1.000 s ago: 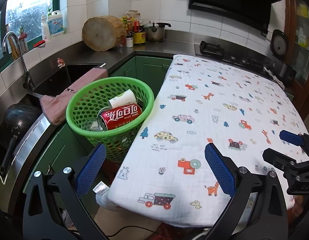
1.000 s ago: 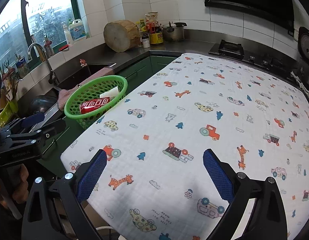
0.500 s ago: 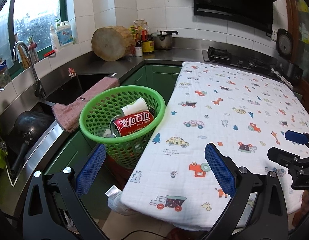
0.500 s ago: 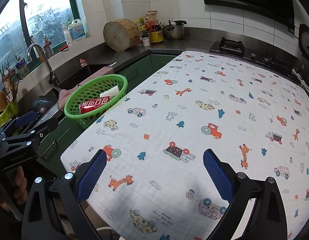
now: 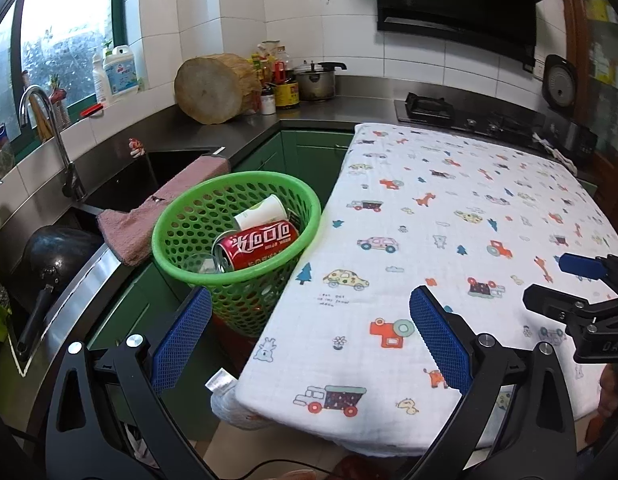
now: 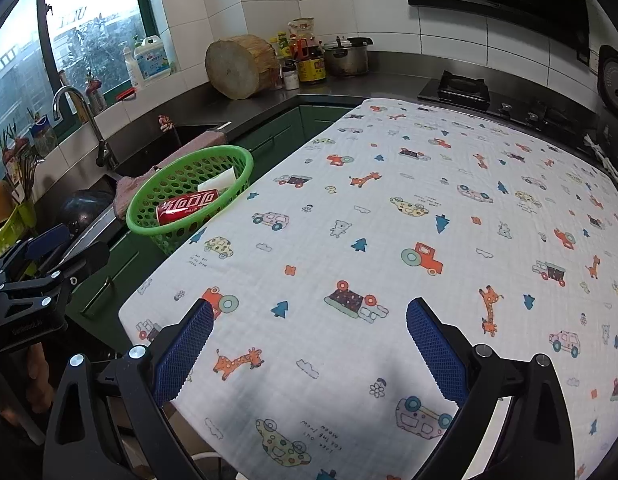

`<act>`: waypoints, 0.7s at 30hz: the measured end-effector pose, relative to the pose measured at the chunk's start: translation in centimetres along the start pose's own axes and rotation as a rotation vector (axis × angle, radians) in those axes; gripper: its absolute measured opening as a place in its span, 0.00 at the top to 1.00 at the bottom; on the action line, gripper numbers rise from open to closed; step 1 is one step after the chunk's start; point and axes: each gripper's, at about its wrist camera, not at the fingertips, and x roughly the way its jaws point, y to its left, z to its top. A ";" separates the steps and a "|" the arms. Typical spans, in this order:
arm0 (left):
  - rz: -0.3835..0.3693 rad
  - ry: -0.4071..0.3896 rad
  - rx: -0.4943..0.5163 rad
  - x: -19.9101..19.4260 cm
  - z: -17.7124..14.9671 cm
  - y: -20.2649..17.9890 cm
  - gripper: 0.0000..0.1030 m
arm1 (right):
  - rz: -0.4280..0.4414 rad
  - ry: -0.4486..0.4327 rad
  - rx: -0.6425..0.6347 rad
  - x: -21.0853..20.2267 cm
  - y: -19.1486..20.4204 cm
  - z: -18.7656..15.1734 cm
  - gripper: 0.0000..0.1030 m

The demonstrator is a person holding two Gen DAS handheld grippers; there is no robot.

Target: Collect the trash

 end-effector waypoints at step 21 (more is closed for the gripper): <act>0.004 0.017 0.005 0.2 -0.4 -0.1 0.05 | 0.007 0.012 -0.002 0.1 0.1 -0.1 0.09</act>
